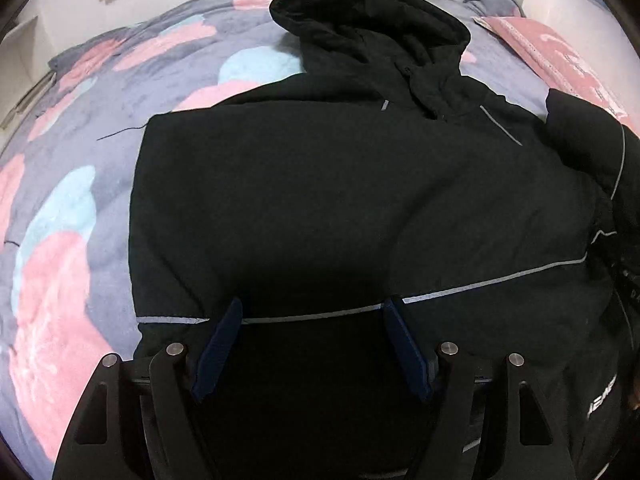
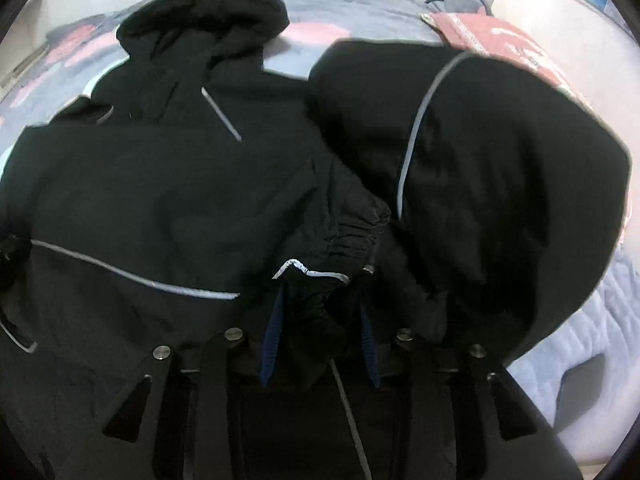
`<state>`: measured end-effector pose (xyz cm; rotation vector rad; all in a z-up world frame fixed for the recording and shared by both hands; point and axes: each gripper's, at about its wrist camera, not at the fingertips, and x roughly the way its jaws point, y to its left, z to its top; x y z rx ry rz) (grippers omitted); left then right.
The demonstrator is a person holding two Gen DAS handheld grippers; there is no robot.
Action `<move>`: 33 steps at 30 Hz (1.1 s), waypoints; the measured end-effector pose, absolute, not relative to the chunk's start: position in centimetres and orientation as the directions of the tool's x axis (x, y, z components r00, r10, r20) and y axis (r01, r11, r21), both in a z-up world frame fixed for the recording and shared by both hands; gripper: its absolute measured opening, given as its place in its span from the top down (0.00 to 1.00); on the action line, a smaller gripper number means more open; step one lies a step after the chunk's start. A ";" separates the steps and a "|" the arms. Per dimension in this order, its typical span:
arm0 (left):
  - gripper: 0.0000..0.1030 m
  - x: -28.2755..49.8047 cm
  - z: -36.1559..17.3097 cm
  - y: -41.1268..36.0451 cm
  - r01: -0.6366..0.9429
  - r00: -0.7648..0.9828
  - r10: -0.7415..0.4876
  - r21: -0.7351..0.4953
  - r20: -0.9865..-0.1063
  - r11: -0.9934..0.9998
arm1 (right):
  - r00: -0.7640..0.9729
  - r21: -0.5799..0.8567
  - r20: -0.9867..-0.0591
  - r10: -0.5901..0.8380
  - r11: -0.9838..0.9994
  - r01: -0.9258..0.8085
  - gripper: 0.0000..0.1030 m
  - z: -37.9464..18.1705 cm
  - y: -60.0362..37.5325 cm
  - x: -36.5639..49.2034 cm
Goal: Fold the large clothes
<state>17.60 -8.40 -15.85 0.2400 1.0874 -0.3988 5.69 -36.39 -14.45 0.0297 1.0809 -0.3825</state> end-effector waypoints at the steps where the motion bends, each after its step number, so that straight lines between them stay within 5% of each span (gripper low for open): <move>1: 0.28 17.5 -15.4 -8.4 0.426 0.409 -0.198 -0.005 -0.891 0.904 | 0.418 -0.163 -0.861 -0.289 0.936 0.312 0.59 -14.4 -36.5 5.4; 6: 0.28 14.9 -10.9 -9.6 0.475 0.455 -0.320 -0.078 -0.831 0.877 | 0.521 -0.123 -0.818 -0.244 0.959 0.255 0.34 -10.0 -36.3 1.9; 12: 0.28 12.3 -6.9 -16.1 0.591 0.427 -0.465 -0.149 -0.776 0.792 | 0.642 -0.012 -0.743 -0.189 0.963 0.269 0.34 -3.0 -39.5 -2.5; 18: 0.28 11.5 -8.8 -24.7 0.641 0.395 -0.496 -0.154 -0.773 0.752 | 0.637 0.033 -0.713 -0.294 0.893 0.449 0.33 -0.4 -49.3 -3.7; 22: 0.28 12.9 -14.5 -29.3 0.637 0.258 -0.491 -0.235 -0.832 0.734 | 0.617 0.112 -0.725 -0.308 0.830 0.546 0.33 -1.1 -56.2 -3.5; 24: 0.28 13.2 -17.4 -31.1 0.626 0.251 -0.413 -0.179 -0.875 0.759 | 0.611 0.151 -0.735 -0.294 0.807 0.570 0.32 -1.8 -59.2 -3.4; 33: 0.26 12.2 -17.8 -31.1 0.654 0.317 -0.440 -0.142 -0.841 0.743 | 0.610 0.388 -0.788 -0.083 0.701 0.598 0.29 -9.5 -69.0 3.3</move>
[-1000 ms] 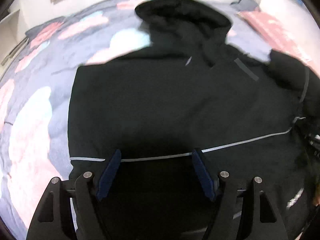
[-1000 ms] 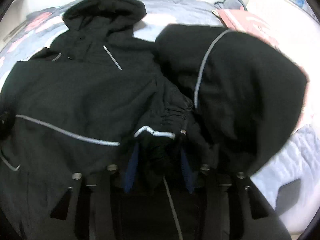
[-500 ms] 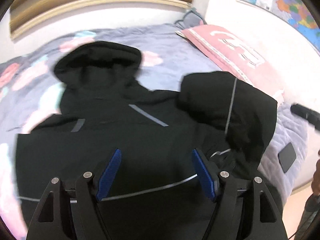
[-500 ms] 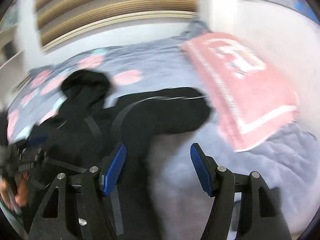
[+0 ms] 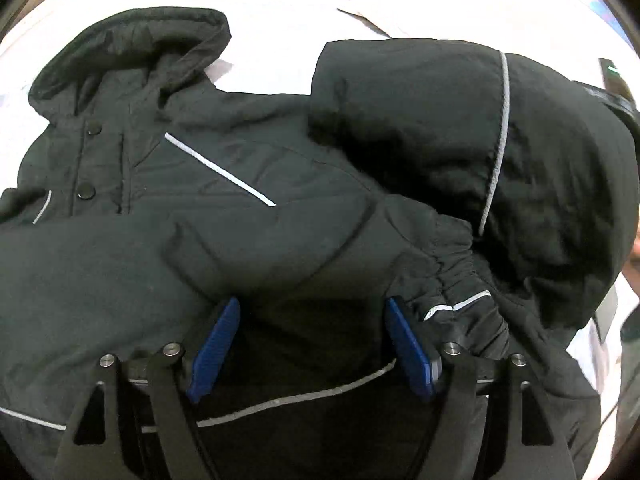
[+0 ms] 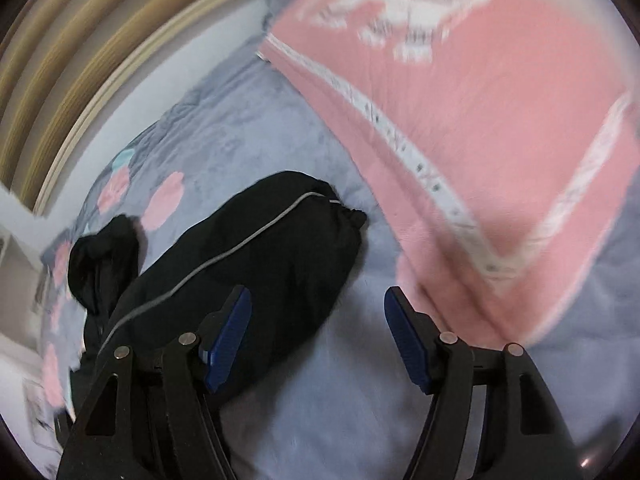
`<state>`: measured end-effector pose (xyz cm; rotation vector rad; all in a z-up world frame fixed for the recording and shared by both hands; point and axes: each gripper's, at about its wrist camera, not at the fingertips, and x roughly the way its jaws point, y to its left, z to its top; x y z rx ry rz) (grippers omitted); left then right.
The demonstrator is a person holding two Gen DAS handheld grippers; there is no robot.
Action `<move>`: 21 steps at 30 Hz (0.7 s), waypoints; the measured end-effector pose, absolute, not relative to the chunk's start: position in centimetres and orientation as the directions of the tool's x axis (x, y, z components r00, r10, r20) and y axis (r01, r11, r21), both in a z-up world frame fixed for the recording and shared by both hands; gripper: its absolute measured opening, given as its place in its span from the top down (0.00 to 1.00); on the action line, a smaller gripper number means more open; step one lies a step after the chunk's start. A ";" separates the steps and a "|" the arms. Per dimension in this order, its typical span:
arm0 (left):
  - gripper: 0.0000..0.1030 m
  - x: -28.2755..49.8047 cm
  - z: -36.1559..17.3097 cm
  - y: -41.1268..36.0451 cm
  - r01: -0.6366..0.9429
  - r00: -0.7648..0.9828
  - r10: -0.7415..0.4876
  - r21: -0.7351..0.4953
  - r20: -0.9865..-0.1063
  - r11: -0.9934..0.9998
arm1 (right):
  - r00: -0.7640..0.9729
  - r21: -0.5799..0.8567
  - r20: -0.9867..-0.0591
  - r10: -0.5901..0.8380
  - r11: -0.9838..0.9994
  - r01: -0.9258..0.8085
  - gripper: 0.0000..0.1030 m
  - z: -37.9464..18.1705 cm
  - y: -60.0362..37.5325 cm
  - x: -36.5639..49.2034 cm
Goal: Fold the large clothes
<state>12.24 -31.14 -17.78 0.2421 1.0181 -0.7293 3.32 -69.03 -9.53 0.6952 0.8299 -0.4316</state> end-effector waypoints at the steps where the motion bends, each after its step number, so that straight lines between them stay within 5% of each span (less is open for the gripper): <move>1: 0.25 12.0 -17.8 -31.2 0.657 0.326 -0.437 -0.131 -0.838 0.742 | 0.611 0.415 -0.790 -0.057 0.683 0.601 0.29 -10.7 -69.7 4.2; 5: 0.25 11.4 -17.8 -31.0 0.662 0.337 -0.446 -0.128 -0.829 0.739 | 0.589 0.506 -0.806 0.059 0.586 0.633 0.26 -16.3 -72.1 8.0; 7: 0.25 11.4 -17.7 -30.8 0.662 0.337 -0.449 -0.130 -0.828 0.738 | 0.613 0.546 -0.784 0.099 0.581 0.604 0.33 -17.7 -72.1 9.2; 8: 0.25 11.4 -17.6 -30.9 0.663 0.339 -0.449 -0.129 -0.827 0.738 | 0.631 0.539 -0.772 0.080 0.609 0.582 0.63 -17.3 -71.6 9.5; 9: 0.25 11.2 -17.4 -30.9 0.665 0.344 -0.451 -0.125 -0.824 0.737 | 0.642 0.533 -0.762 0.084 0.643 0.549 0.78 -16.7 -70.9 9.7; 13: 0.39 10.6 -15.2 -30.5 0.677 0.339 -0.507 -0.169 -0.793 0.716 | 0.682 0.462 -0.731 0.001 0.737 0.494 0.84 -12.7 -69.0 7.7; 21: 0.39 6.6 -7.8 -36.3 0.794 0.313 -0.644 -0.179 -0.698 0.581 | 0.744 0.362 -0.633 -0.212 0.769 0.527 0.84 -1.8 -71.8 -3.8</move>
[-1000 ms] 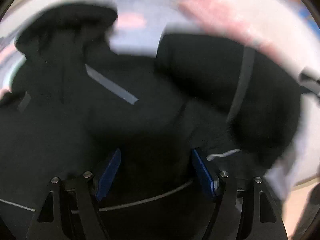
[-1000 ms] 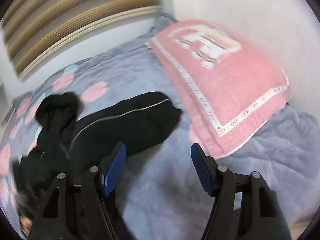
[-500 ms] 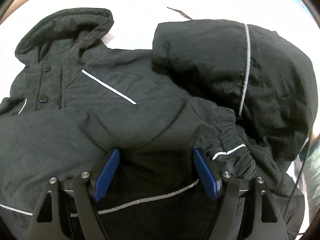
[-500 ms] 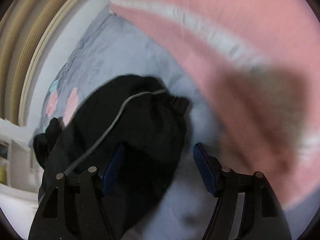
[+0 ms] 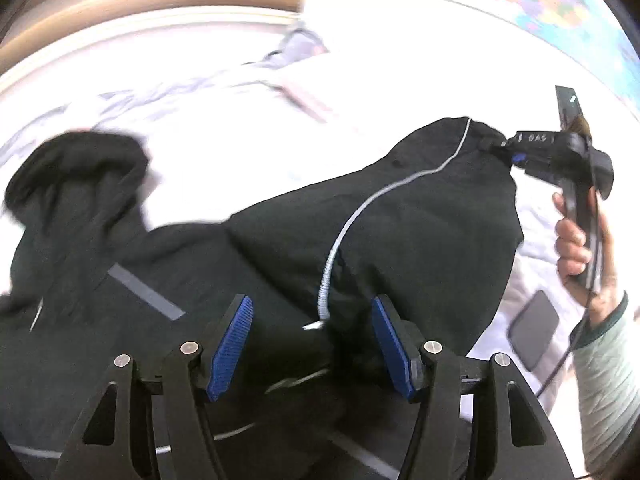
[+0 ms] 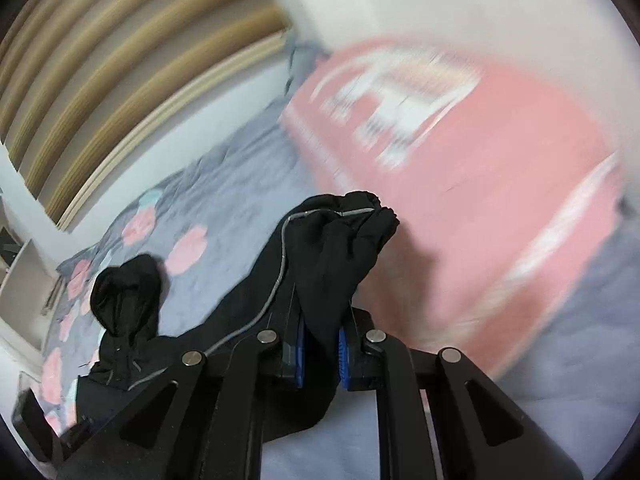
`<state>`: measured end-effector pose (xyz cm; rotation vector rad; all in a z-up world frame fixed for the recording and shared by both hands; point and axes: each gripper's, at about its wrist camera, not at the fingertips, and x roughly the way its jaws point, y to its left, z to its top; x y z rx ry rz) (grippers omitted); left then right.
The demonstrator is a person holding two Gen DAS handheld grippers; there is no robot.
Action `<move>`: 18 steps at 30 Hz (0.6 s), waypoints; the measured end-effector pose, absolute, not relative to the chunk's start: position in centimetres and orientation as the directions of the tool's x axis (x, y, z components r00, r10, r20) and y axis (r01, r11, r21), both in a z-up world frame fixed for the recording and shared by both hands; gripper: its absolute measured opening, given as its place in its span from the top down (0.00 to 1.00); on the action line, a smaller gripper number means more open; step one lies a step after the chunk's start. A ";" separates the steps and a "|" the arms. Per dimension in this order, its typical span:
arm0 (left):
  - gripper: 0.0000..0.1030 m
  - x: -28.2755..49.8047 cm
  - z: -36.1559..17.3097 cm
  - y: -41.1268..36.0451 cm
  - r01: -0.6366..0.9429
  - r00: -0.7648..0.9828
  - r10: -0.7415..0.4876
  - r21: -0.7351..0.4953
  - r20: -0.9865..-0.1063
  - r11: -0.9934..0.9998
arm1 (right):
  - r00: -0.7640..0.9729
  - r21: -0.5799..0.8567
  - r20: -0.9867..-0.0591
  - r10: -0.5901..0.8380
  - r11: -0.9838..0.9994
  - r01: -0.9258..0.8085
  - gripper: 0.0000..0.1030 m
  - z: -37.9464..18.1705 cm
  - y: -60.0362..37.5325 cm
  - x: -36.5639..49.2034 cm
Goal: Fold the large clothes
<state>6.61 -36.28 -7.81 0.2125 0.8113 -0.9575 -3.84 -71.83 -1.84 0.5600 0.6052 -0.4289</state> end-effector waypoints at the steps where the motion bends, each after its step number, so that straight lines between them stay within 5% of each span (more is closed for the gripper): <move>1: 0.39 6.1 -7.9 -37.4 0.806 0.305 -0.641 -0.167 -0.704 0.567 | 0.737 0.348 -0.631 -0.241 0.761 0.547 0.84 -1.1 -72.6 -5.5; 7: 0.39 5.7 -15.4 -45.4 0.789 0.081 -0.530 -0.271 -0.844 0.552 | 0.625 0.273 -0.695 -0.355 0.674 0.686 0.84 -2.7 -77.7 -12.1; 11: 0.38 4.3 -17.0 -47.2 0.812 0.173 -0.446 -0.129 -0.878 0.569 | 0.581 0.297 -0.761 -0.288 0.641 0.708 0.83 -6.8 -80.5 -13.0; 14: 0.36 4.2 -16.7 -47.3 0.816 0.163 -0.444 -0.133 -0.881 0.563 | 0.571 0.348 -0.788 -0.228 0.601 0.720 0.76 -9.5 -82.2 -13.5; 16: 0.36 4.2 -16.5 -47.0 0.817 0.151 -0.461 -0.152 -0.875 0.557 | 0.644 0.460 -0.743 -0.181 0.561 0.688 0.65 -10.1 -83.3 -14.9; 18: 0.36 4.0 -16.5 -46.8 0.819 0.158 -0.464 -0.146 -0.872 0.554 | 0.680 0.507 -0.710 -0.181 0.539 0.673 0.30 -10.2 -83.7 -15.5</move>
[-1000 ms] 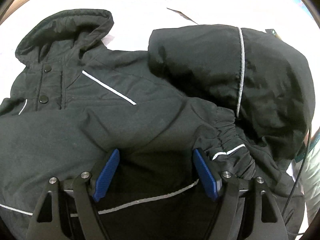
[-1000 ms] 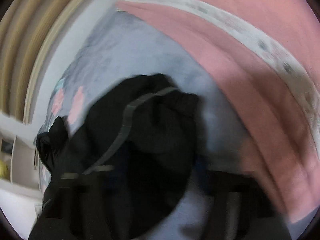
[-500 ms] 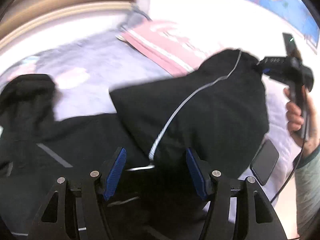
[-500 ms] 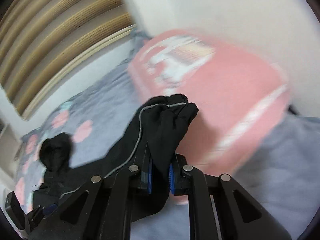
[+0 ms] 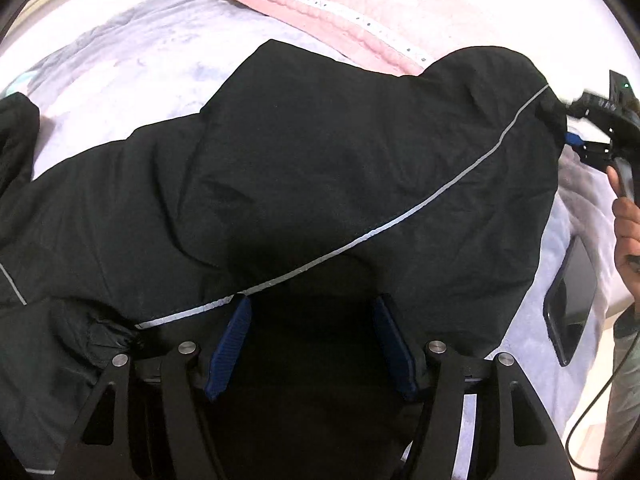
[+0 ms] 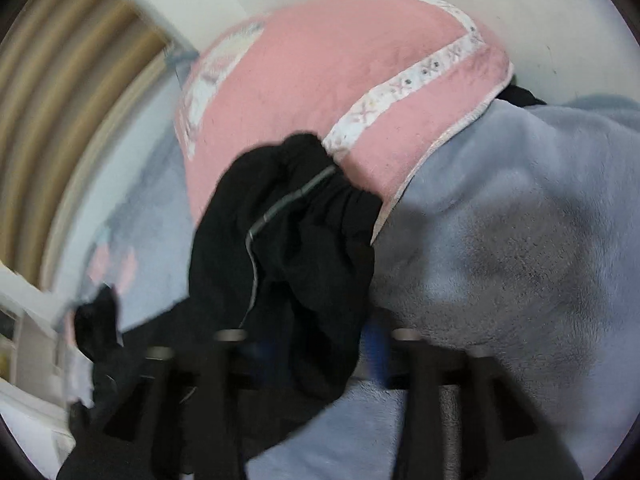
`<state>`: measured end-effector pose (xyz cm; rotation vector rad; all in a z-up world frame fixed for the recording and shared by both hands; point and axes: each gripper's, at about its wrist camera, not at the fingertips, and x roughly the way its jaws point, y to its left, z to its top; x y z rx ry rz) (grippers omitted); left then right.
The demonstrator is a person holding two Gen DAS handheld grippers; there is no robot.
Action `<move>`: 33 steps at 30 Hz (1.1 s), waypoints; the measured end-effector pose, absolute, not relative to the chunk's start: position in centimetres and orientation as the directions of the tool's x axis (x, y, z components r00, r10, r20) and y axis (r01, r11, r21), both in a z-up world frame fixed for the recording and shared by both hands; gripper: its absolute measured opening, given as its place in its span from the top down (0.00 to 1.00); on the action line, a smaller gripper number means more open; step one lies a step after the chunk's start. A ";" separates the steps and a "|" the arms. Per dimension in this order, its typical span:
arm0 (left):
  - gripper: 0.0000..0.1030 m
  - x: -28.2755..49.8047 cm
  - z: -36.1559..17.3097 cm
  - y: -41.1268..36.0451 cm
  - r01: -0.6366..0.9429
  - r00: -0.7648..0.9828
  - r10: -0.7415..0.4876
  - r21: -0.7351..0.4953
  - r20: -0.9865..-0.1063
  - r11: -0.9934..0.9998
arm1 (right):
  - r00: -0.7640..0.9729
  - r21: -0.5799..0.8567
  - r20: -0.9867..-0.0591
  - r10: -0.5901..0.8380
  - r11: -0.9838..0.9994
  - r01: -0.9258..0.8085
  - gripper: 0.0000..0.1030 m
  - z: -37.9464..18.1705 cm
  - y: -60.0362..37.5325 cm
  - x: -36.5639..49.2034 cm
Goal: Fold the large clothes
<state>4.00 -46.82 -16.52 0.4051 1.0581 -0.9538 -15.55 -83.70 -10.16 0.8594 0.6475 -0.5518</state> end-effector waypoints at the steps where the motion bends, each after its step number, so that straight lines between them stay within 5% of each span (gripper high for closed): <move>1: 0.35 4.0 -16.5 -46.5 0.821 0.162 -0.462 -0.141 -0.872 0.554 | 0.695 0.521 -0.692 -0.194 0.531 0.668 0.27 -10.1 -83.9 -15.7; 4: 0.35 4.0 -16.3 -46.3 0.820 0.165 -0.464 -0.141 -0.870 0.554 | 0.726 0.568 -0.668 -0.162 0.519 0.639 0.26 -10.4 -84.7 -15.1; 6: 0.35 4.0 -15.9 -45.9 0.814 0.159 -0.489 -0.166 -0.858 0.556 | 0.730 0.580 -0.672 -0.125 0.524 0.624 0.57 -10.6 -84.9 -14.1; 7: 0.35 4.3 -15.6 -45.4 0.809 0.158 -0.504 -0.181 -0.849 0.559 | 0.712 0.547 -0.690 -0.128 0.552 0.629 0.60 -10.2 -84.1 -13.3; 13: 0.35 4.7 -10.4 -38.3 0.765 0.244 -0.599 -0.228 -0.763 0.603 | 0.744 0.385 -0.630 -0.223 0.742 0.549 0.65 -3.8 -75.5 -11.9; 20: 0.35 6.4 -5.2 -29.4 0.698 0.371 -0.616 -0.229 -0.694 0.678 | 0.811 0.276 -0.574 -0.110 0.907 0.318 0.65 3.0 -61.3 -6.8; 26: 0.35 7.4 -4.5 -21.4 0.624 0.428 -0.587 -0.245 -0.688 0.742 | 0.763 0.102 -0.639 -0.093 0.974 0.204 0.65 3.0 -49.9 -1.2; 28: 0.35 7.5 -5.2 -19.4 0.613 0.425 -0.580 -0.250 -0.695 0.749 | 0.726 0.075 -0.673 -0.142 0.963 0.258 0.55 1.8 -50.1 -0.8; 30: 0.35 7.3 -5.8 -17.7 0.608 0.422 -0.579 -0.256 -0.698 0.752 | 0.687 0.054 -0.699 -0.199 0.943 0.328 0.16 0.7 -51.5 -1.4; 33: 0.35 7.6 -7.0 -16.6 0.601 0.404 -0.584 -0.277 -0.704 0.750 | 0.600 0.002 -0.746 -0.288 0.901 0.435 0.15 -2.4 -54.5 -2.4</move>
